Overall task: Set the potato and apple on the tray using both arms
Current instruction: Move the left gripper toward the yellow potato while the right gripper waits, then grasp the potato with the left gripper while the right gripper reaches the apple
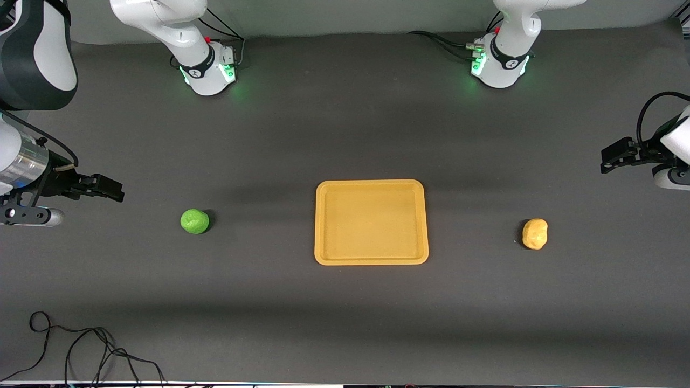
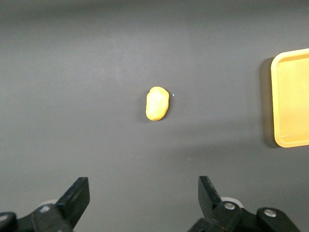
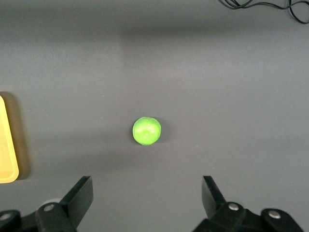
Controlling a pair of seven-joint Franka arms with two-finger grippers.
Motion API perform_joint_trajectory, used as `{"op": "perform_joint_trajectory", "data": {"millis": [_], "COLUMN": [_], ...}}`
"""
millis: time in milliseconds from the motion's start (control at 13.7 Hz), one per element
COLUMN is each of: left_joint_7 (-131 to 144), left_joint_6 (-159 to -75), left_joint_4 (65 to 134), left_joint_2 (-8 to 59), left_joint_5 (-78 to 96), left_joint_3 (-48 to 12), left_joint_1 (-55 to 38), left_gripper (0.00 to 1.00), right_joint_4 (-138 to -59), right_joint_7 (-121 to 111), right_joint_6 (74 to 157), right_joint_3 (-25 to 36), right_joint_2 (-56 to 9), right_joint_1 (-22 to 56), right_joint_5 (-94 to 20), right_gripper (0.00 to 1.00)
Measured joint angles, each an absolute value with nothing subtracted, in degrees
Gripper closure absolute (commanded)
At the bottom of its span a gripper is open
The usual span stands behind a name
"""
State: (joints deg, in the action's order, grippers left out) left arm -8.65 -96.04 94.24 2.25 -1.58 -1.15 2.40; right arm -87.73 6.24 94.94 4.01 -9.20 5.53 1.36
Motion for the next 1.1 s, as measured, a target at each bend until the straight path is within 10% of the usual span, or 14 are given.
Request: {"op": "perform_joint_trajectory", "data": {"millis": [1098], "left_joint_7": [-9.0], "left_joint_6": [-133.96], "left_joint_4": [110.89], "left_joint_2": [26.43], "left_joint_5": [-3.35], "left_joint_3": [-1.38], "left_joint_1": [1.55], "left_gripper": [0.0], "right_joint_4": [-102.46], "right_joint_7": [2.33], "right_joint_6": [110.72], "right_joint_3": [3.45], "right_joint_2": [-5.52], "right_joint_1": [4.77], "right_joint_5": [2.04], "right_gripper": [0.0]}}
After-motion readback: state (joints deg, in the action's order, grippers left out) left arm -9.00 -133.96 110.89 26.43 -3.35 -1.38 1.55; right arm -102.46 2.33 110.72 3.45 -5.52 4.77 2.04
